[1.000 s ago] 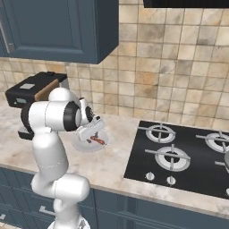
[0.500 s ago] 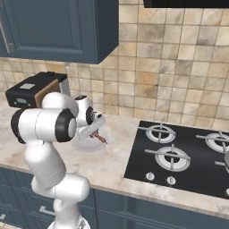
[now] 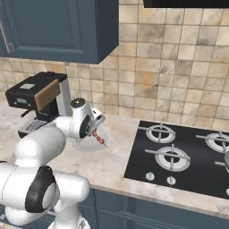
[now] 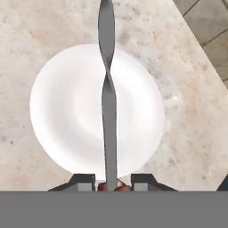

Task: Place the cold items (apple and corn) from the fridge in one tupperware on the dining counter. Place the warm items (hot dog and kebab skewer) in the stove area in another tupperware.

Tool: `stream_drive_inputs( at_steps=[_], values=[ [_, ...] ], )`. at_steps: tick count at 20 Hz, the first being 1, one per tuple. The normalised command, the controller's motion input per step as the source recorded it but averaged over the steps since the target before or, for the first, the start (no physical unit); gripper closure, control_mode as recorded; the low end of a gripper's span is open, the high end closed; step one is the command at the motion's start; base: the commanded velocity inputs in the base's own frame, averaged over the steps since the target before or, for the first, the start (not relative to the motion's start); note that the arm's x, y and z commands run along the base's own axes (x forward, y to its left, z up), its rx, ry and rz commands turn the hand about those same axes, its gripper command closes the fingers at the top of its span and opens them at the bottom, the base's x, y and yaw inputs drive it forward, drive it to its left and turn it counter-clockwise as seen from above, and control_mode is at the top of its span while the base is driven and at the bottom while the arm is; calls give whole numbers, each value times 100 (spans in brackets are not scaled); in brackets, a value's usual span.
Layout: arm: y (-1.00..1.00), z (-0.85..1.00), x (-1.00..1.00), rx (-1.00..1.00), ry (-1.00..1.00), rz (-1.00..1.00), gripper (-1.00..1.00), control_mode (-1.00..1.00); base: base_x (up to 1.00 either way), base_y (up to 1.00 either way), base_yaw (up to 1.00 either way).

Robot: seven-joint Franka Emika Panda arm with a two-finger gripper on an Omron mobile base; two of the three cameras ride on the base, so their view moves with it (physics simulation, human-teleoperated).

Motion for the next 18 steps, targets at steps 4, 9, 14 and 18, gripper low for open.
stream_drive_inputs(
  at_steps=[4,9,14,18],
  values=[
    [0,90,-72,-8,-22,0,100,-100,0,0,0],
    [1,97,-70,-1,-14,0,100,-100,0,0,0],
    [3,81,-76,0,-1,0,100,-100,0,0,0],
    [0,64,-87,0,-1,0,100,-100,0,0,0]
  ],
)
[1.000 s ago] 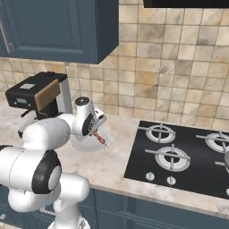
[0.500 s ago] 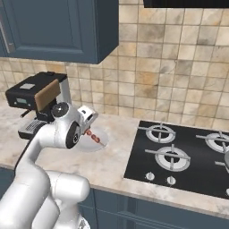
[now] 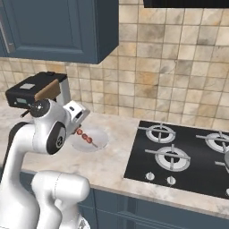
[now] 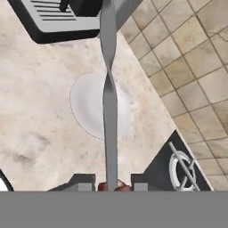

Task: Place the cold items (apple and corn) from the fridge in one tupperware on the dining counter. Place the warm items (hot dog and kebab skewer) in the stove area in another tupperware.

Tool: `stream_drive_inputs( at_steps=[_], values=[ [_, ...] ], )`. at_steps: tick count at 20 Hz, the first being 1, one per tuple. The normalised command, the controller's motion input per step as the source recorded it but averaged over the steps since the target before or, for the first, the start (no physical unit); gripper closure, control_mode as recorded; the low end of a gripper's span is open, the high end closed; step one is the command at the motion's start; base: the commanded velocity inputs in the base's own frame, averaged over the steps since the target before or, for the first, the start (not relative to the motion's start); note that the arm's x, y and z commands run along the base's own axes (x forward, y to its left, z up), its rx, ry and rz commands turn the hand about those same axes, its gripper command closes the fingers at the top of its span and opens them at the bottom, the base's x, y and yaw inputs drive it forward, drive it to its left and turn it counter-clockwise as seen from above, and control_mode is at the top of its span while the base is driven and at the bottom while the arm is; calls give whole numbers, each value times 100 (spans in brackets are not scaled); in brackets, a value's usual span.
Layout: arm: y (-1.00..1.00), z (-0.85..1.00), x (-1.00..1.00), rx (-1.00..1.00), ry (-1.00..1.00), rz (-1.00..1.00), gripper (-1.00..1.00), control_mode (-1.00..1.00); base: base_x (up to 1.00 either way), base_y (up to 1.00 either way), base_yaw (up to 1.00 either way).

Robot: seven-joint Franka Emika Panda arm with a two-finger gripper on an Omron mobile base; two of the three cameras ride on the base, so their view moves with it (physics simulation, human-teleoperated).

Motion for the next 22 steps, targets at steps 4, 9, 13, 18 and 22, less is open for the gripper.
stream_drive_inputs(
  at_steps=[4,9,13,18,22],
  values=[
    [0,0,0,0,0,0,100,100,-78,15,0],
    [0,0,0,0,0,0,100,100,-65,68,23],
    [0,0,0,0,0,0,100,100,-27,93,84],
    [0,0,0,0,0,0,100,100,-7,83,100],
    [0,0,0,0,0,0,100,100,0,78,100]
  ],
)
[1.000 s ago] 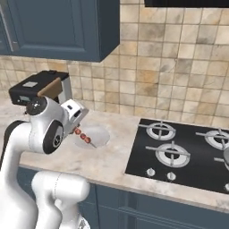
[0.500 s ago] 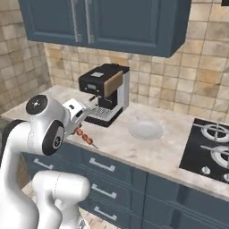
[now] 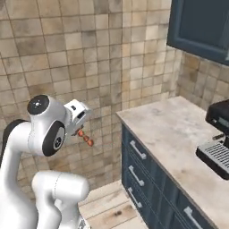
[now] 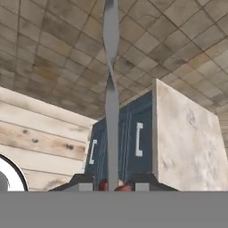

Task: Place the cold items (apple and corn) from the fridge in one tupperware on the dining counter. Place the warm items (hot dog and kebab skewer) in the stove area in another tupperware.

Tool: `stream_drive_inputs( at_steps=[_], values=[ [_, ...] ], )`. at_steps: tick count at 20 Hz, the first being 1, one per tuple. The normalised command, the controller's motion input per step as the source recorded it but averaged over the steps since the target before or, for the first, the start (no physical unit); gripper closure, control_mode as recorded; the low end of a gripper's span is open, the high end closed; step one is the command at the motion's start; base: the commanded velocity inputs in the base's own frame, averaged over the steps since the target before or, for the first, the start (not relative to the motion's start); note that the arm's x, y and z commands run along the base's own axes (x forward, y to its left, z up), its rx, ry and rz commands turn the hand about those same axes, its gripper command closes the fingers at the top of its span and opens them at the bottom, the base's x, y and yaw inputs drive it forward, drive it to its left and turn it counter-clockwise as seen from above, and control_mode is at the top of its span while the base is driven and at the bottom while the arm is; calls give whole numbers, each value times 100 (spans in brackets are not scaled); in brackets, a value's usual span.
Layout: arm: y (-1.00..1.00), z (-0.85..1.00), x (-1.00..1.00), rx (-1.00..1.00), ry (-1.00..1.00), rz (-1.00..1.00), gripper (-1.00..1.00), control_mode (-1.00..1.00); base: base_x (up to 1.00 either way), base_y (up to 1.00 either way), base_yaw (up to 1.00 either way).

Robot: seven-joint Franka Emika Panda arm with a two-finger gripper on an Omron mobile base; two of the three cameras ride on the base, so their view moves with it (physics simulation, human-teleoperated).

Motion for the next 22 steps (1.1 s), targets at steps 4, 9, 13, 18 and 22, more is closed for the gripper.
stream_drive_inputs(
  at_steps=[4,9,13,18,22],
  values=[
    [0,0,0,0,0,0,100,100,6,63,100],
    [0,0,0,0,0,0,100,100,66,16,94],
    [0,0,0,0,0,0,100,100,95,-5,96],
    [0,0,0,0,0,0,100,100,100,-15,90],
    [0,0,0,0,0,0,100,100,97,-31,84]
  ],
)
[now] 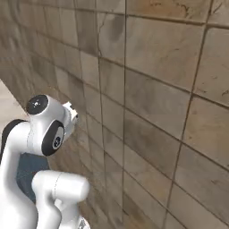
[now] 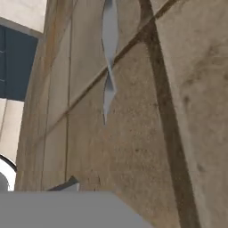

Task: Place the cold items (apple and corn) from the fridge in one tupperware on the dining counter. Place the warm items (hot dog and kebab skewer) in the stove area in another tupperware.

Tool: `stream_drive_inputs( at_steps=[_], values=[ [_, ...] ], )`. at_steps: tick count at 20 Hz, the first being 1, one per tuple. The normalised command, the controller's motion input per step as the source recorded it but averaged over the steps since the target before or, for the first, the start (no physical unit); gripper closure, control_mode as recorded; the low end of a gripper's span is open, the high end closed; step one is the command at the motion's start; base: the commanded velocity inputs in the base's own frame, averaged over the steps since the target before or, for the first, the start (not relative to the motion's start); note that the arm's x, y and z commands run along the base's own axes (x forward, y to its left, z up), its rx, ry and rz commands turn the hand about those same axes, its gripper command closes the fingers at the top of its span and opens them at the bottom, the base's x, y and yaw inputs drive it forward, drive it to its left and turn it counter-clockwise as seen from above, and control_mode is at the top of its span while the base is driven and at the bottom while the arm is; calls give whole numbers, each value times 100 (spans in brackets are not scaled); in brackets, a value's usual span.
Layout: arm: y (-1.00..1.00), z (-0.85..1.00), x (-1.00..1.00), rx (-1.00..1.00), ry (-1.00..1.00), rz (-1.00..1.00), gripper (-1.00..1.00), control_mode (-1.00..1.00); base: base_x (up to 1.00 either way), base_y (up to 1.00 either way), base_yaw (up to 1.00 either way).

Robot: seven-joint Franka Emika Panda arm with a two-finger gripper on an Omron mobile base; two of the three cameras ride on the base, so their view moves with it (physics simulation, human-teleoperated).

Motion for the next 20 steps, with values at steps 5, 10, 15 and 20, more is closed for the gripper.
stream_drive_inputs(
  at_steps=[5,10,15,20],
  values=[
    [0,0,0,0,0,0,100,100,98,-50,63],
    [0,0,0,0,0,0,100,100,100,-56,29],
    [0,0,0,0,0,0,100,100,100,-56,22],
    [0,0,0,0,0,0,100,100,100,-61,30]
  ],
)
